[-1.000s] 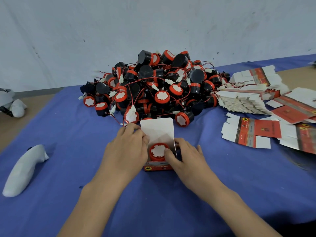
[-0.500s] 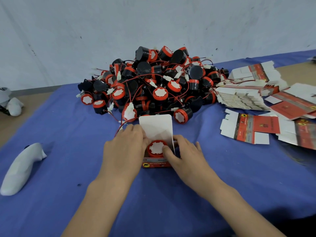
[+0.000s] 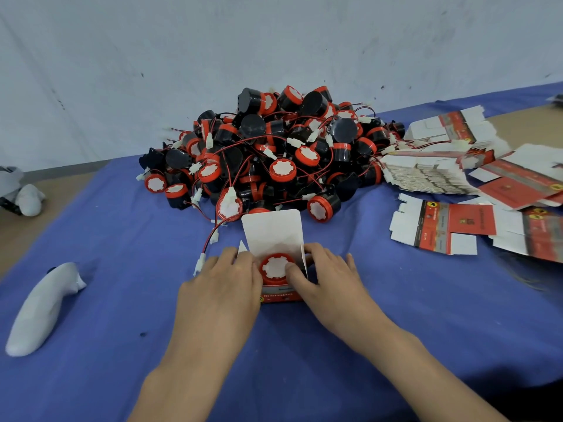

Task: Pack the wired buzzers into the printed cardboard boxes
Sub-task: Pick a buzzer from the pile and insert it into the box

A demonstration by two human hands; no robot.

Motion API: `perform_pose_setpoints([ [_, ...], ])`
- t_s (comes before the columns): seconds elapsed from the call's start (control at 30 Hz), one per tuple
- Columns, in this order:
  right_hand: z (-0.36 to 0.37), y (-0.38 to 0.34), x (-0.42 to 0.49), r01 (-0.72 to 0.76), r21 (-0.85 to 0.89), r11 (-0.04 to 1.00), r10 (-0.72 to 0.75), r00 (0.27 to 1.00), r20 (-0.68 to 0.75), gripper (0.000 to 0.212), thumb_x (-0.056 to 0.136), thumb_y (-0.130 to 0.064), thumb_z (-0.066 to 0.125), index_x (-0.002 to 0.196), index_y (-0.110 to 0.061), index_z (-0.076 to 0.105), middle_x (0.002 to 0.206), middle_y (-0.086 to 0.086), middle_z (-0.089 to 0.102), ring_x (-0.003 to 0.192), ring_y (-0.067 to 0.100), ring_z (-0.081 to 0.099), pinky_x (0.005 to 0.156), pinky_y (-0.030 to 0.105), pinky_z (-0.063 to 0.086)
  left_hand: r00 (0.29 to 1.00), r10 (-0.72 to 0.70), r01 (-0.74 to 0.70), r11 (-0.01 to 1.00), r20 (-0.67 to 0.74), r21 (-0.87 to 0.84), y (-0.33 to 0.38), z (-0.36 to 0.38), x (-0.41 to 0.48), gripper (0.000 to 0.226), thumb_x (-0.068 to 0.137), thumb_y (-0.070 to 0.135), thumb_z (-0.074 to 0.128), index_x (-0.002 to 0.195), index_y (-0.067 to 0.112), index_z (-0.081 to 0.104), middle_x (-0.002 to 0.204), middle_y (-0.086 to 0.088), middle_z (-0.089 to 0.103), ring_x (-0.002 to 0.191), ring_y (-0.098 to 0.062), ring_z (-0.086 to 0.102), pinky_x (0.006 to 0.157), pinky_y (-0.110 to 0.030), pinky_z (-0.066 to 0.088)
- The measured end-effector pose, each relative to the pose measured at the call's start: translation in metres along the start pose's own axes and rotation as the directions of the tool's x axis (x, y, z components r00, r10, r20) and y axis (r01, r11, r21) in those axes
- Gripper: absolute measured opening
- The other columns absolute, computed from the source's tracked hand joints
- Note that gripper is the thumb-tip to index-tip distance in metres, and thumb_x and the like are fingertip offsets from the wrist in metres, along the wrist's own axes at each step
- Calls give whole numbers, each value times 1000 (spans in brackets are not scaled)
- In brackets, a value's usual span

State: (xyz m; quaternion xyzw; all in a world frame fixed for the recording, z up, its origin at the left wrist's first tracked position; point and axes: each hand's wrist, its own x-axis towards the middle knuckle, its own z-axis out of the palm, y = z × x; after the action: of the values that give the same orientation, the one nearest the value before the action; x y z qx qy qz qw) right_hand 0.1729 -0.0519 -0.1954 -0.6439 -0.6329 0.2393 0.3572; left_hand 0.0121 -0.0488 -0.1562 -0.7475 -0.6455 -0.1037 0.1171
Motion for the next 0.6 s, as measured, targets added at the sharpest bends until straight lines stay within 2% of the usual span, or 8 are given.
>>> perform_pose_setpoints([
  [0.17,0,-1,-1,4,-6,1000,-4,1000,8,34,96,-57,39,121,-36,50,109,-19,58,106,6,46,120,47,22,992,2,8,997,125,-78,0,-3,2,31,101,30,28,114,37,55,99,11,52,78,-11,45,59,-28,36],
  [0.33,-1,-2,-1,3,3,1000,-3,1000,19,38,94,-60,37,121,-37,50,110,-20,57,105,4,43,119,48,24,997,2,3,997,71,-76,-6,-8,-2,25,100,32,32,104,36,56,100,12,53,85,-9,54,64,-30,50],
  [0.53,-1,-1,0,6,-15,1000,-6,1000,13,33,95,-58,38,118,-37,49,106,-21,56,96,0,35,117,49,27,988,27,-12,996,155,-91,-4,-11,-5,30,98,39,27,101,33,56,101,11,57,80,-11,55,68,-30,49],
  [0.6,-1,-2,-1,4,-14,1000,-4,1000,16,36,93,-60,36,119,-38,49,107,-21,57,94,-2,32,117,49,27,986,39,-28,997,160,-69,-7,-13,-6,33,97,43,25,99,33,56,96,10,54,79,-10,53,64,-28,47],
])
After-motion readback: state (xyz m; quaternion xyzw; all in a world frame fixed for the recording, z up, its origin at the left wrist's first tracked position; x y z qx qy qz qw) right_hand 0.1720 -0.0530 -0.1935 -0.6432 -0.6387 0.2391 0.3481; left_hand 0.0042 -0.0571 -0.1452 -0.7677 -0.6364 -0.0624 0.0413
